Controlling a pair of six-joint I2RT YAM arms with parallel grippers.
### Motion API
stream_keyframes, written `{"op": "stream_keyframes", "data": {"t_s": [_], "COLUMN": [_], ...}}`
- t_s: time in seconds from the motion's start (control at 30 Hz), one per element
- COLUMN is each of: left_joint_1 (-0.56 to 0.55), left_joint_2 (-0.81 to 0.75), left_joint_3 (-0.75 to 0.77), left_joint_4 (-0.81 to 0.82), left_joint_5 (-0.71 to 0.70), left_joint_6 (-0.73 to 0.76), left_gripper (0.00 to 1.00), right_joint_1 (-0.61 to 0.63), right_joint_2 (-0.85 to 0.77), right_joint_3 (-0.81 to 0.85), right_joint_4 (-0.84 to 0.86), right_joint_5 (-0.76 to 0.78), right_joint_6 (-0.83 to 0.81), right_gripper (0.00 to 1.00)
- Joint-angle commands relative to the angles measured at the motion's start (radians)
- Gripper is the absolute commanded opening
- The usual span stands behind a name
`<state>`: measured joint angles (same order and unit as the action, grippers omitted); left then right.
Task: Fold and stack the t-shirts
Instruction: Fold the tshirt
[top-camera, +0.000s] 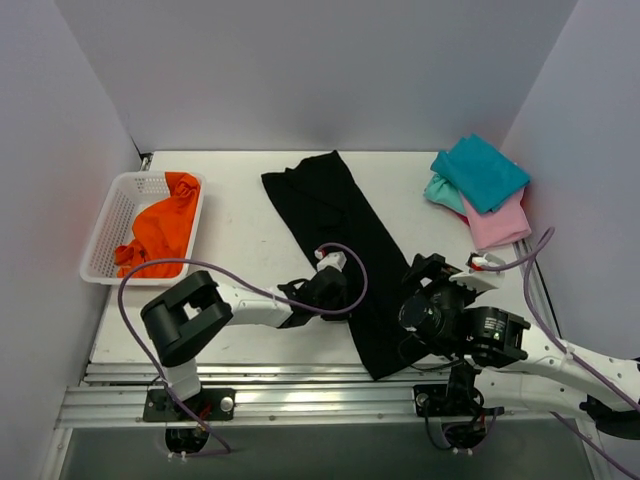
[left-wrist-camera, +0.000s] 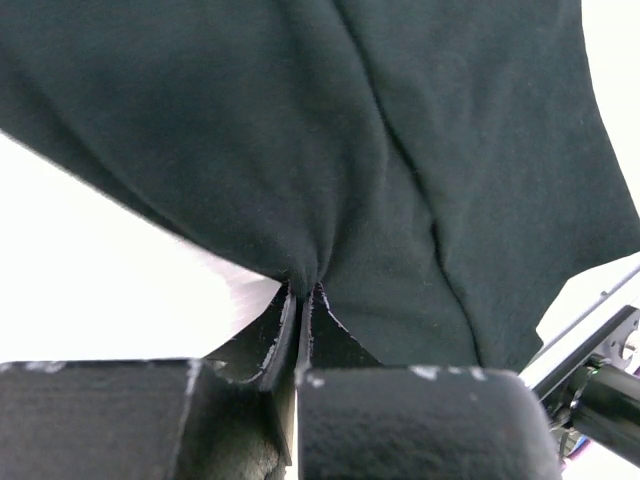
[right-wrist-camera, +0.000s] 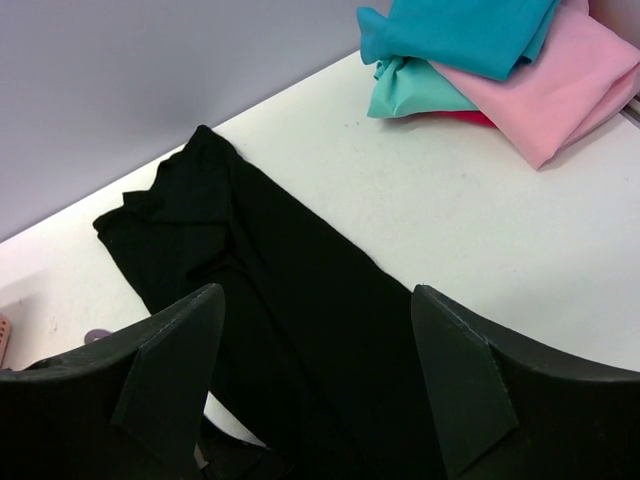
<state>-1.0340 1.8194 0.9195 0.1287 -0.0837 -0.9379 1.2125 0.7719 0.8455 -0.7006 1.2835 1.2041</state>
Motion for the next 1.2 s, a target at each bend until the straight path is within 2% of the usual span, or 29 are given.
{"op": "stream_keyframes", "data": {"t_s": [0.0, 0.1, 0.23, 0.27, 0.3, 0.33, 0.37, 0.4, 0.43, 0.6, 0.7, 0.87, 0.97, 1.03, 1.17], "left_joint_1": [0.051, 0.135, 0.227, 0.242, 0.252, 0.256, 0.261, 0.261, 0.258, 0.213, 0.158, 0.109, 0.028, -0.012, -0.122], "left_joint_2": [-0.041, -0.202, -0.455, -0.489, -0.537, -0.552, -0.561, -0.569, -0.572, -0.696, -0.826, -0.943, -0.98, -0.997, -1.005], "left_joint_3": [-0.152, -0.285, -0.381, -0.389, -0.396, -0.416, -0.415, -0.407, -0.384, -0.357, -0.332, -0.346, -0.38, -0.406, -0.478], "left_joint_4": [-0.217, -0.288, -0.415, -0.454, -0.436, -0.417, -0.417, -0.451, -0.472, -0.57, -0.687, -0.826, -0.871, -0.887, -0.822], "left_joint_5": [-0.077, -0.114, -0.203, -0.224, -0.226, -0.202, -0.2, -0.209, -0.229, -0.321, -0.37, -0.252, -0.217, -0.199, -0.162], "left_joint_6": [0.028, 0.025, 0.019, 0.013, 0.007, 0.019, 0.025, 0.019, 0.013, -0.001, -0.021, -0.061, -0.12, -0.177, -0.277], "left_gripper": [0.02, 0.02, 0.03, 0.09, 0.18, 0.47, 0.69, 0.86, 0.97, 0.94, 0.94, 0.94, 0.94, 0.94, 0.94], "right_joint_1": [0.005, 0.005, 0.005, 0.005, 0.005, 0.005, 0.005, 0.005, 0.004, 0.009, 0.013, 0.036, 0.114, 0.218, 0.381], "right_joint_2": [-0.008, -0.003, 0.012, 0.026, 0.035, 0.046, 0.07, 0.081, 0.093, 0.121, 0.083, 0.018, 0.035, 0.064, 0.234], "right_joint_3": [0.012, 0.004, -0.032, -0.049, -0.057, -0.062, -0.062, -0.057, -0.051, -0.029, -0.058, -0.207, -0.307, -0.345, -0.359], "right_joint_4": [-0.03, 0.006, 0.149, 0.176, 0.206, 0.245, 0.248, 0.247, 0.237, 0.129, 0.11, 0.191, 0.217, 0.236, 0.25], "right_joint_5": [0.059, 0.037, -0.007, -0.03, -0.041, -0.049, -0.058, -0.068, -0.075, -0.125, -0.261, -0.6, -0.67, -0.674, -0.656], "right_joint_6": [0.002, -0.024, -0.112, -0.127, -0.142, -0.159, -0.158, -0.153, -0.15, -0.08, -0.09, -0.078, 0.032, 0.147, 0.302], "right_gripper": [0.71, 0.71, 0.71, 0.71, 0.71, 0.71, 0.71, 0.72, 0.73, 0.75, 0.76, 0.76, 0.75, 0.76, 0.77]}}
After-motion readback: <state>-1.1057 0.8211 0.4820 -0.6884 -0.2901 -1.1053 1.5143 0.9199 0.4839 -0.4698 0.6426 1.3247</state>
